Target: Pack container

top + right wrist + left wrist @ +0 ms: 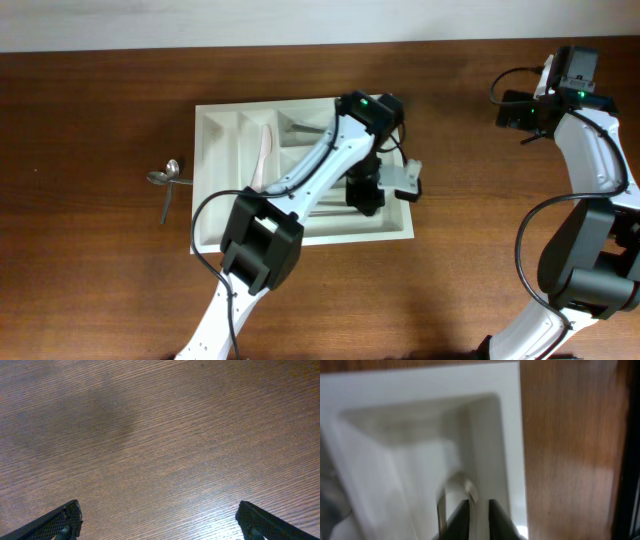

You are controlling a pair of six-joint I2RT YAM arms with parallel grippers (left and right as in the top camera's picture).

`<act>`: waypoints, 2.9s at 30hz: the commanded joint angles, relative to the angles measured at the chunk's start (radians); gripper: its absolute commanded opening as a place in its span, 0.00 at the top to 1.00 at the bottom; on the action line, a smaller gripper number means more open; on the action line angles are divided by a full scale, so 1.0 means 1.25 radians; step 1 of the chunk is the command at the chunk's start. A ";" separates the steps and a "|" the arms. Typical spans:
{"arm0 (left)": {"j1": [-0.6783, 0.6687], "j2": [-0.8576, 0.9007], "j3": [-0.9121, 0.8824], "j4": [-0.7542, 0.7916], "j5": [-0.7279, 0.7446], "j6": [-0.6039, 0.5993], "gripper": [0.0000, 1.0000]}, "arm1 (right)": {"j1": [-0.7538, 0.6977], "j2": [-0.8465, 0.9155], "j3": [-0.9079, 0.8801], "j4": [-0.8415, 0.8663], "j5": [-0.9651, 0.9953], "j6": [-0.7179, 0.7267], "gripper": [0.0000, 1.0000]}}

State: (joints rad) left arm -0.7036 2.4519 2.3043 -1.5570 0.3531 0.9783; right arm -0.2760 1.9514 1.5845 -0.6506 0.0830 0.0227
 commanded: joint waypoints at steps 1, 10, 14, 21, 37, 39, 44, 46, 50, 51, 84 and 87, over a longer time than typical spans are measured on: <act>-0.003 -0.015 -0.003 0.001 0.014 0.018 0.67 | 0.000 0.002 0.013 -0.001 0.012 0.000 0.01; -0.002 -0.016 -0.001 0.001 0.013 0.018 0.59 | 0.000 0.002 0.013 -0.001 0.012 0.000 0.01; 0.004 -0.016 0.038 0.001 -0.033 -0.031 0.60 | 0.000 0.002 0.013 -0.001 0.012 0.000 0.01; 0.085 -0.024 0.206 0.002 -0.150 -0.164 0.59 | 0.000 0.002 0.013 -0.001 0.012 0.000 0.01; 0.511 -0.023 0.292 -0.011 -0.205 -0.450 0.58 | 0.000 0.002 0.013 -0.001 0.012 0.000 0.01; 0.555 -0.023 0.292 -0.014 -0.205 -0.460 0.58 | 0.000 0.002 0.013 -0.001 0.012 0.000 0.01; 0.645 -0.023 0.284 -0.059 -0.197 -0.459 0.59 | 0.000 0.002 0.013 -0.001 0.012 0.000 0.01; 0.680 -0.023 0.268 -0.074 -0.164 -0.460 0.59 | 0.000 0.002 0.013 -0.001 0.012 0.000 0.01; 0.744 -0.023 0.213 -0.085 -0.096 -0.505 0.66 | 0.000 0.002 0.013 -0.001 0.013 0.000 0.01; 0.763 -0.023 0.195 -0.082 -0.069 -0.514 0.67 | 0.000 0.002 0.013 -0.001 0.012 0.000 0.01; 1.005 -0.021 -0.158 0.102 0.269 -0.620 0.50 | 0.001 0.002 0.013 -0.001 0.012 0.000 0.01; 1.004 -0.020 -0.197 0.119 0.287 -0.620 0.51 | 0.000 0.002 0.013 -0.001 0.012 0.000 0.01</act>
State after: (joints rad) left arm 0.5491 2.4516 2.0918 -1.4189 0.6495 0.2115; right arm -0.2760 1.9514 1.5845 -0.6506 0.0830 0.0223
